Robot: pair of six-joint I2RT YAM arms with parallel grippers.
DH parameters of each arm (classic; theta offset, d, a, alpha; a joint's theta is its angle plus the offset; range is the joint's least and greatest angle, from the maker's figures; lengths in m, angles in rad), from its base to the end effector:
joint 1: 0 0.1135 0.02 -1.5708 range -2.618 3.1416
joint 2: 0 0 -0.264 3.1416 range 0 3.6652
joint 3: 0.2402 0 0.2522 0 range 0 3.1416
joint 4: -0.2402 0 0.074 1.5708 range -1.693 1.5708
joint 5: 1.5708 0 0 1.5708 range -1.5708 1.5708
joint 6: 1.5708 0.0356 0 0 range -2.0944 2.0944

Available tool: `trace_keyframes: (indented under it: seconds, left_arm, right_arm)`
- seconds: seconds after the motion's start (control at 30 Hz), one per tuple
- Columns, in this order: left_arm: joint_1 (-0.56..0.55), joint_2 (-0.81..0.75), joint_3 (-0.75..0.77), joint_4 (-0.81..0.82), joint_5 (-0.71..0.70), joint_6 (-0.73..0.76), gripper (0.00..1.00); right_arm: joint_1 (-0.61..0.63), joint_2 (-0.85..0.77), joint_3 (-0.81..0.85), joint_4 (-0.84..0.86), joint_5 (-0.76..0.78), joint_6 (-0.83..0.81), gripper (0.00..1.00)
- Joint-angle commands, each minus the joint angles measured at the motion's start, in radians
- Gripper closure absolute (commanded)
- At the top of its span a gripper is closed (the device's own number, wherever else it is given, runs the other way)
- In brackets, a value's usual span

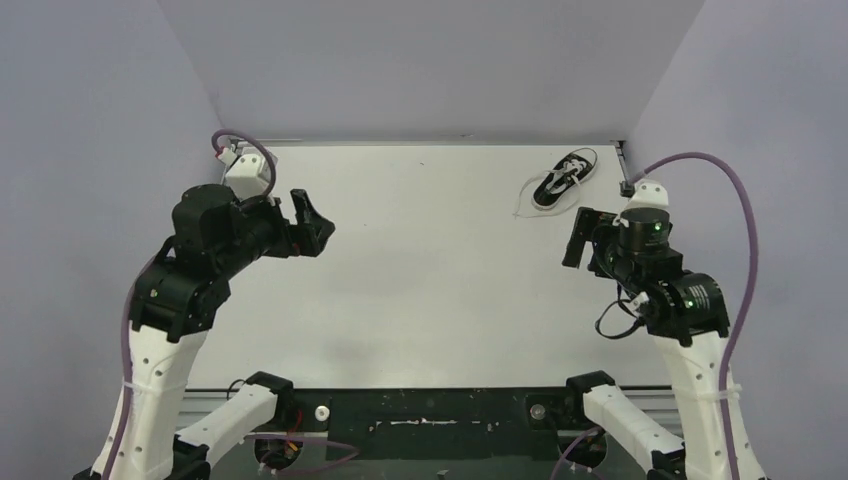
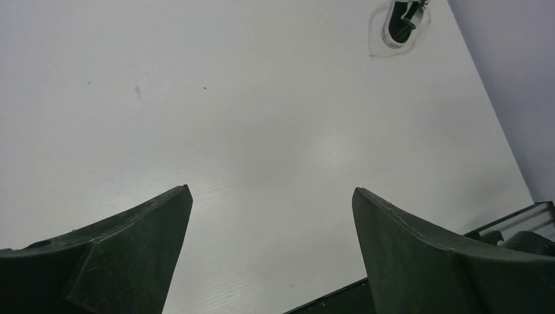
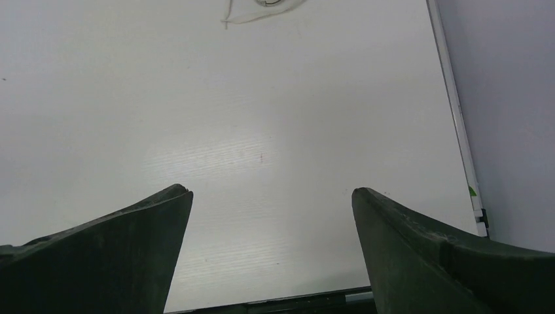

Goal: Tie the shoes

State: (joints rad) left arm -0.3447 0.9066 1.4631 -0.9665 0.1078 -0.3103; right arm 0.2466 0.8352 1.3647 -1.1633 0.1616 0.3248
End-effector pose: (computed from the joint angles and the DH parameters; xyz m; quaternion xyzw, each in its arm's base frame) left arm 0.1247 -0.0489 0.4581 0.0439 0.8344 -0.2188 0.5040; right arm 0.1099 0.0218 0.4201 0.0712 0.8872 0.0577 0.4521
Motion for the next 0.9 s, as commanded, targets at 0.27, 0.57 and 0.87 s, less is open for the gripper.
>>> trace_keyframes:
  seconds: [0.27,0.57,0.87]
  left_arm:
    - [0.089,0.251,-0.136,0.297,-0.085,0.087,0.04]
    - [0.060,0.381,-0.219,0.407,-0.059,0.079,0.03]
    - [0.002,0.390,-0.288,0.413,-0.041,0.021,0.03]
  right_arm:
    - [-0.147,0.316,-0.262,0.504,0.092,-0.001,0.00]
    - [-0.235,0.726,-0.173,0.809,0.039,0.066,0.00]
    - [-0.292,1.131,0.149,0.986,0.024,0.199,0.05]
